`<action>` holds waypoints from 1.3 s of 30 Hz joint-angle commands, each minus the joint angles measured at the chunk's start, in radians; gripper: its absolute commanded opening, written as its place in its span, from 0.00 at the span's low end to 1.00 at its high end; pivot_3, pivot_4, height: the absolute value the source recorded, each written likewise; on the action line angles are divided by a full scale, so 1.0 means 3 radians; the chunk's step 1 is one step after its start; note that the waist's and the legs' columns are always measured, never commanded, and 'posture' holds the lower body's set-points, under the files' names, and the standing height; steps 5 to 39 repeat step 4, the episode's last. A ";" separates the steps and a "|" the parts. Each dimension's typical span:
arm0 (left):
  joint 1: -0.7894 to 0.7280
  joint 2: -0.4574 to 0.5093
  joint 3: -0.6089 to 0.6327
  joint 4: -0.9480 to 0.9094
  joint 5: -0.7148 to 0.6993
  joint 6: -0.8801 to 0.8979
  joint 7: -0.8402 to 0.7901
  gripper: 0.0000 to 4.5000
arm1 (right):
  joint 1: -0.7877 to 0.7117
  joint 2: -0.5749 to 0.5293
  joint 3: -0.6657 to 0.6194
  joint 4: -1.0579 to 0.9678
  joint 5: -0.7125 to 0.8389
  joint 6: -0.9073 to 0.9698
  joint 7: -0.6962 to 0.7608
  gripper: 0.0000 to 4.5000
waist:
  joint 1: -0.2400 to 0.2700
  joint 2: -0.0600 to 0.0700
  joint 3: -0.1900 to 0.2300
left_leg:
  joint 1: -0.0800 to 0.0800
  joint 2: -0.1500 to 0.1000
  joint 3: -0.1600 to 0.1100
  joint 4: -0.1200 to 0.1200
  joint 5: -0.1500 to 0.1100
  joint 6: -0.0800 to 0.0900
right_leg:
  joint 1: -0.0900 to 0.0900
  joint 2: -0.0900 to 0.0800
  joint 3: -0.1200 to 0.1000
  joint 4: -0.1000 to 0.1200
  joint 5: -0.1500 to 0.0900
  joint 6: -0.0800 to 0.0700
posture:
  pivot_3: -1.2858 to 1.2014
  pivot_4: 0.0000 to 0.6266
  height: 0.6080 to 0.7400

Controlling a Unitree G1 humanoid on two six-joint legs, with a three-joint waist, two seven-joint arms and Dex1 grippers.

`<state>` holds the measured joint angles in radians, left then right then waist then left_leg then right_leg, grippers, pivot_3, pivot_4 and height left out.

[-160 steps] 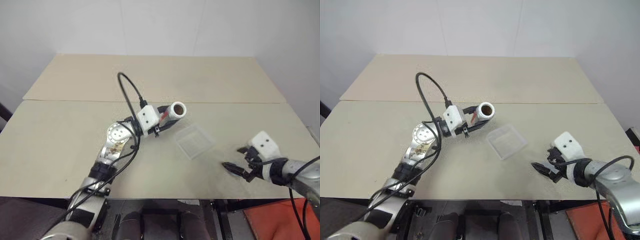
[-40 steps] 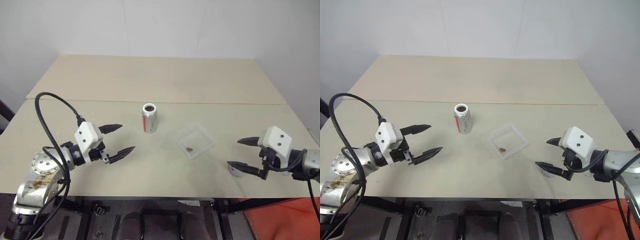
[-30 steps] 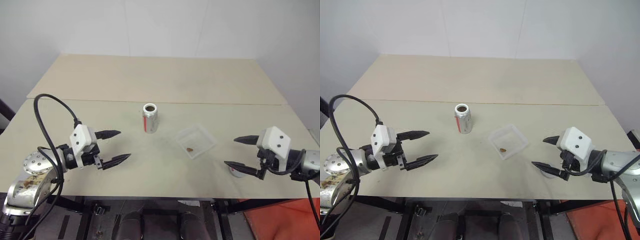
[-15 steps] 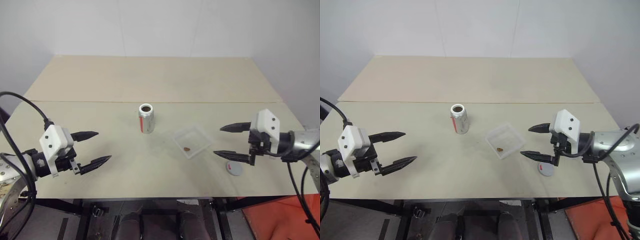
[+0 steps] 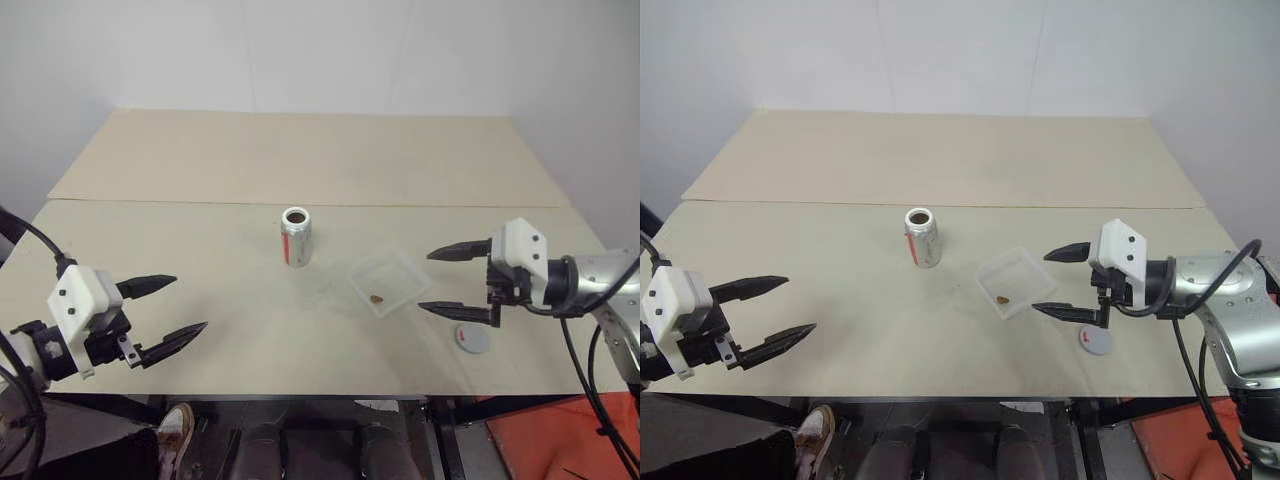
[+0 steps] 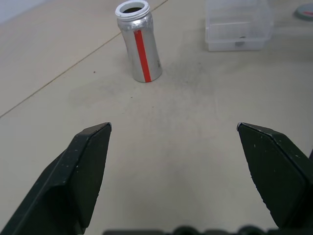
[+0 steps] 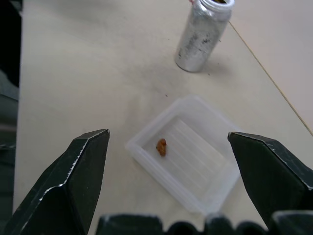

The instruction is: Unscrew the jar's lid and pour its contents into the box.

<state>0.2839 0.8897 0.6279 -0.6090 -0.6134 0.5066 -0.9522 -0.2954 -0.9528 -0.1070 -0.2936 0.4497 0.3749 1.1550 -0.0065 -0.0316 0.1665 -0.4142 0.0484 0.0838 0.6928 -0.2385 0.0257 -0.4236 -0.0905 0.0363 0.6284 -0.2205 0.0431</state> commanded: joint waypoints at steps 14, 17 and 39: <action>-0.0039 0.0098 0.0070 0.0062 0.0052 -0.0048 -0.0056 1.00 | 0.0101 -0.0039 -0.0182 -0.0345 0.0156 0.0104 -0.0067 1.00 | -0.0009 0.0000 0.0000 | 0.0000 0.0001 0.0000 -0.0002 0.0000 0.0000 | -0.0001 0.0001 0.0000 0.0000 -0.0001 -0.0001 | 0.52 0.24 1.00; -0.0039 0.0098 0.0070 0.0062 0.0052 -0.0048 -0.0056 1.00 | 0.0101 -0.0039 -0.0182 -0.0345 0.0156 0.0104 -0.0067 1.00 | -0.0009 0.0000 0.0000 | 0.0000 0.0001 0.0000 -0.0002 0.0000 0.0000 | -0.0001 0.0001 0.0000 0.0000 -0.0001 -0.0001 | 0.52 0.24 1.00; -0.0039 0.0098 0.0070 0.0062 0.0052 -0.0048 -0.0056 1.00 | 0.0101 -0.0039 -0.0182 -0.0345 0.0156 0.0104 -0.0067 1.00 | -0.0009 0.0000 0.0000 | 0.0000 0.0001 0.0000 -0.0002 0.0000 0.0000 | -0.0001 0.0001 0.0000 0.0000 -0.0001 -0.0001 | 0.52 0.24 1.00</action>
